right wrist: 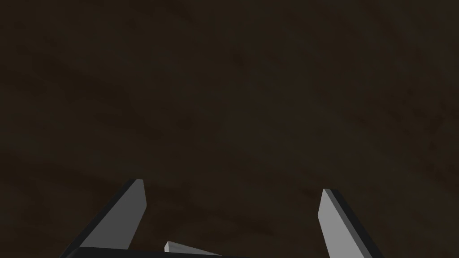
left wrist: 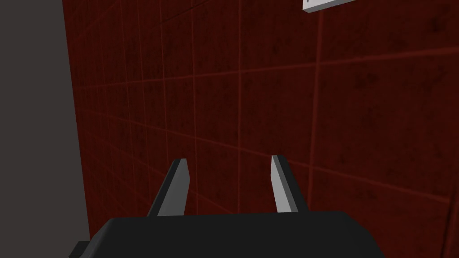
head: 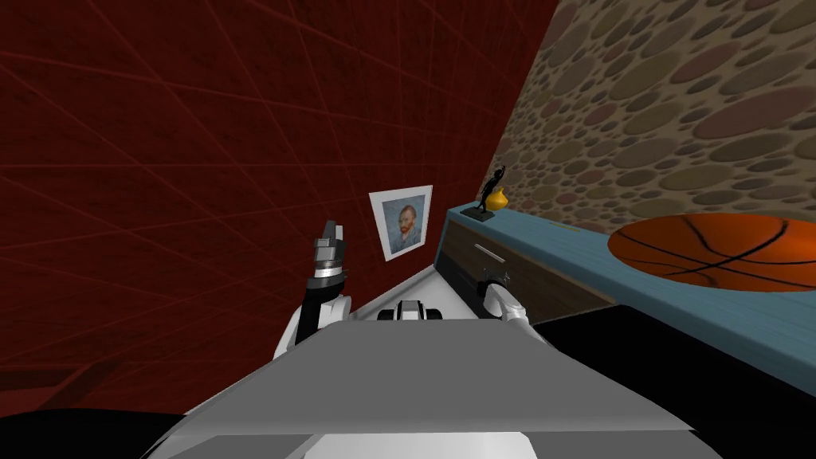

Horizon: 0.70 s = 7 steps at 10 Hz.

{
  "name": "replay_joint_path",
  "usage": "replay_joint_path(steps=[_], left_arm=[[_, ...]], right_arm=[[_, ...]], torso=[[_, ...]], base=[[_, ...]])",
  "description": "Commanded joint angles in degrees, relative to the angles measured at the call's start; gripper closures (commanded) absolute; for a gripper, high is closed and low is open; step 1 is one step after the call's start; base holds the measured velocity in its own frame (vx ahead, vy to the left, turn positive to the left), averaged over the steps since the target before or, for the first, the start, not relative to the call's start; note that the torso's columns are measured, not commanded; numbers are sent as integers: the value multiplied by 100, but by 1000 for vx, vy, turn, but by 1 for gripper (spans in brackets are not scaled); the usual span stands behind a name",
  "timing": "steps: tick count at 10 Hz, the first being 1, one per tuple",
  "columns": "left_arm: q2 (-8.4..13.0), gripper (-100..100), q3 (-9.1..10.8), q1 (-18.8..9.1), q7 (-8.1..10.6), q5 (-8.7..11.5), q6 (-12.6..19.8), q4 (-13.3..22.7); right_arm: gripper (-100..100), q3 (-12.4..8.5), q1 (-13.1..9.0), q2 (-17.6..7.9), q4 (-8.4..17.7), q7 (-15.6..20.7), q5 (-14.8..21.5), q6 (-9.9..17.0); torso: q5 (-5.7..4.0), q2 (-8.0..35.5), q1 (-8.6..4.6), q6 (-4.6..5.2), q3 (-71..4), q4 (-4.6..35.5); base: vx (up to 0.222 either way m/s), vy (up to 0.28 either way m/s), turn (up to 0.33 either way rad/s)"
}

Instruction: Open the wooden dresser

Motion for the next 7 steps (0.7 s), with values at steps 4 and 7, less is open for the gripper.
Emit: replay_joint_path(steps=[4,7], left_arm=[[0,0,0,0,0,0,0,0],[0,0,0,0,0,0,0,0]], right_arm=[[-100,58,-300,-237,752,59,750,792],[-100,76,-423,-383,1065,95,1066,1130]], torso=[[0,2,-2,3,0,-1],[1,0,4,1,0,0]], base=[[34,61,89],[35,75,85]])
